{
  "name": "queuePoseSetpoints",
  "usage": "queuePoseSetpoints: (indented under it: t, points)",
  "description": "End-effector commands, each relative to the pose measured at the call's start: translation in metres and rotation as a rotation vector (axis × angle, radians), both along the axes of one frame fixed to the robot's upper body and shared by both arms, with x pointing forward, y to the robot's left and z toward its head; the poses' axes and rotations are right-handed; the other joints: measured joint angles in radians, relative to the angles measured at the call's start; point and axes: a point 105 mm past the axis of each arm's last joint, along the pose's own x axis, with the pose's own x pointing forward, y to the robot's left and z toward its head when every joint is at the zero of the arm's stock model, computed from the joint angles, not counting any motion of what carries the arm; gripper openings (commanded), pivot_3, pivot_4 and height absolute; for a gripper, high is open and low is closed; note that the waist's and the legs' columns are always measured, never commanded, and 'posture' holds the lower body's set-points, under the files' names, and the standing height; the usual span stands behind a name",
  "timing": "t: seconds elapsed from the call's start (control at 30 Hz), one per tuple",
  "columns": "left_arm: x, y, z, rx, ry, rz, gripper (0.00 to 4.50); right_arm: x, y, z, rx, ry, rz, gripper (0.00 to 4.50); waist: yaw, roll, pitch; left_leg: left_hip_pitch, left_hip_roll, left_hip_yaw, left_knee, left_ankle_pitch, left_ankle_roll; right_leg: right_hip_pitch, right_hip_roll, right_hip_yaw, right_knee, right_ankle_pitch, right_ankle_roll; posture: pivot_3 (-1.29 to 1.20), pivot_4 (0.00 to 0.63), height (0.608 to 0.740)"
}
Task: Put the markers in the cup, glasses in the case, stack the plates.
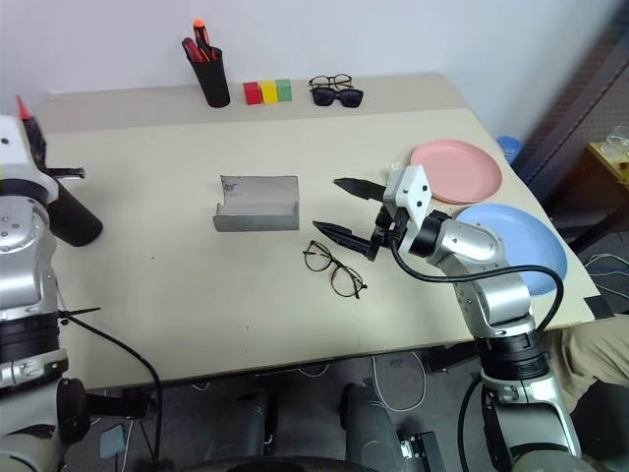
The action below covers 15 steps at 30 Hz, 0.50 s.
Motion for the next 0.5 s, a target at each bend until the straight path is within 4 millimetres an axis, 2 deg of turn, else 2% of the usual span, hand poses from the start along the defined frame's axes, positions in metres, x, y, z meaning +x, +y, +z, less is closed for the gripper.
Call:
queuePoseSetpoints:
  t: [0.03,0.13,0.3,0.5]
  points:
    - [-0.010,0.022,0.025,0.033,-0.124,0.121,0.09,-0.003,0.003,0.014,0.012,-0.049,0.007,3.86,0.003,0.000,0.000,0.000,0.000,0.000,0.000,0.000,0.000,0.000,0.000,0.000,0.000,0.000,0.000,0.00,0.150,0.740]
    - [-0.005,0.024,0.029,0.037,-0.152,0.121,0.09,-0.003,0.002,0.017,0.011,-0.053,0.000,3.86,0.003,0.000,0.000,0.000,0.000,0.000,0.001,0.000,0.000,0.000,-0.001,0.000,0.000,0.000,0.000,0.00,0.150,0.740]
    - [0.006,0.008,0.045,0.035,-0.209,0.027,0.09,-0.004,0.001,0.020,0.012,-0.057,-0.021,3.86,0.002,-0.001,0.000,-0.001,0.000,0.000,0.001,0.001,-0.002,0.000,-0.001,0.000,0.001,0.000,0.000,0.00,0.150,0.740]
    - [0.014,0.004,0.048,0.014,-0.210,-0.007,0.09,-0.006,-0.001,0.014,0.012,-0.048,-0.039,3.86,-0.002,-0.001,0.000,0.001,0.000,0.001,0.000,0.001,-0.002,0.000,-0.001,0.000,0.003,0.001,0.003,0.00,0.150,0.740]
